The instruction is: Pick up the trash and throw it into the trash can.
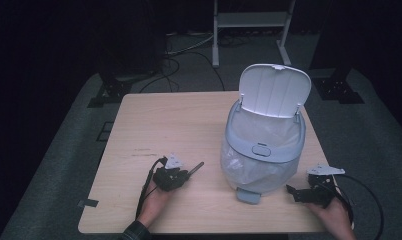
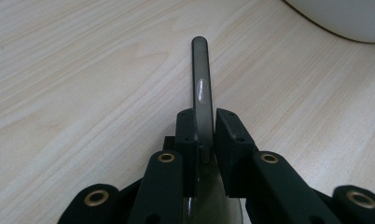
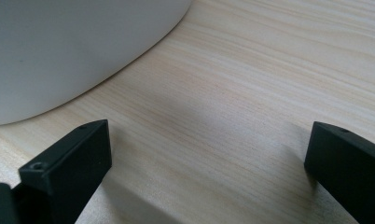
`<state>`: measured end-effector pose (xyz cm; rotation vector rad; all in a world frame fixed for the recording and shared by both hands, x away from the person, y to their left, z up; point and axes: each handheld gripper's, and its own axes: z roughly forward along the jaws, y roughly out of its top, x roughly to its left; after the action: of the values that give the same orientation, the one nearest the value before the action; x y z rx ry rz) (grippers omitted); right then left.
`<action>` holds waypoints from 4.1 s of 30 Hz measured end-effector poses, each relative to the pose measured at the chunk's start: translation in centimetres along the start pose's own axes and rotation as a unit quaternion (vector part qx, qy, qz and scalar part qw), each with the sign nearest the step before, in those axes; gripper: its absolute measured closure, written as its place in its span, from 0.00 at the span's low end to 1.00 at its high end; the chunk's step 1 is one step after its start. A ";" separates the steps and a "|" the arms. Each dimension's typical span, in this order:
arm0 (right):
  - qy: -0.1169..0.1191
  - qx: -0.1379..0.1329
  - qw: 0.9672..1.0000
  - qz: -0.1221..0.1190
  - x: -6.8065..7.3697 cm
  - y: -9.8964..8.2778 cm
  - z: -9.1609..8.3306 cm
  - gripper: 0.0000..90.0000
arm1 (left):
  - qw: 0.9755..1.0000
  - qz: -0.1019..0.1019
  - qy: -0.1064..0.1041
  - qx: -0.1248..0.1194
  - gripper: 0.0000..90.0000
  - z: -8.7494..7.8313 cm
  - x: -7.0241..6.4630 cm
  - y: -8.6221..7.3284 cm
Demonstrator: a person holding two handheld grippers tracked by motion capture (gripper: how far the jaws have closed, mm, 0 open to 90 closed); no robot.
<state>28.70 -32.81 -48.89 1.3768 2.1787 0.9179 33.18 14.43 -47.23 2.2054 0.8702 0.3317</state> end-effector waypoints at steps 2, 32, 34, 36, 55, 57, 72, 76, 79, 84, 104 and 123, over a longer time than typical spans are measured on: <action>0.000 0.000 1.000 0.000 0.0 0.0 0.0 0.00 | 1.000 -0.002 -0.007 0.001 0.88 0.0 0.1 0.0; 0.000 0.000 1.000 0.000 0.0 0.0 0.0 0.00 | 0.995 0.003 -0.074 -0.061 0.88 -2.8 1.5 1.0; 0.000 0.000 1.000 0.000 0.0 0.0 0.0 0.00 | 0.995 0.001 -0.077 -0.068 0.88 -3.0 1.6 1.1; 0.000 0.000 1.000 0.000 0.0 0.0 0.0 0.00 | 0.994 0.000 -0.084 -0.075 0.88 -3.3 1.7 1.2; 0.000 0.000 1.000 0.000 0.0 0.0 0.0 0.00 | 0.983 0.006 -0.132 -0.126 0.88 -5.6 2.0 2.7; 0.000 0.000 1.000 0.000 0.0 0.0 0.0 0.00 | 0.982 0.008 -0.135 -0.130 0.88 -5.7 2.0 3.0; 0.000 0.000 1.000 0.000 0.0 0.0 0.0 0.00 | 0.976 0.013 -0.156 -0.154 0.88 -6.5 2.0 4.8; 0.000 0.000 1.000 0.000 0.0 0.0 0.0 0.00 | 0.975 0.016 -0.157 -0.158 0.88 -6.8 2.1 5.2; 0.000 0.000 1.000 0.000 0.0 0.0 0.0 0.00 | 0.974 0.017 -0.159 -0.160 0.88 -7.0 2.1 5.4; 0.000 0.000 1.000 0.000 0.0 0.0 0.0 0.00 | 0.971 0.016 -0.165 -0.175 0.88 -8.0 2.4 5.9; 0.000 0.000 1.000 0.000 0.0 0.0 0.0 0.00 | 0.955 0.031 -0.201 -0.214 0.88 -10.5 3.1 9.5; 0.000 0.000 1.000 0.000 0.0 0.0 0.0 0.00 | 0.940 0.057 -0.237 -0.238 0.88 -11.8 2.0 13.2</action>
<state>28.70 -32.81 -48.89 1.3764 2.1786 0.9191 35.55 15.54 -29.57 1.7687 0.3503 0.0442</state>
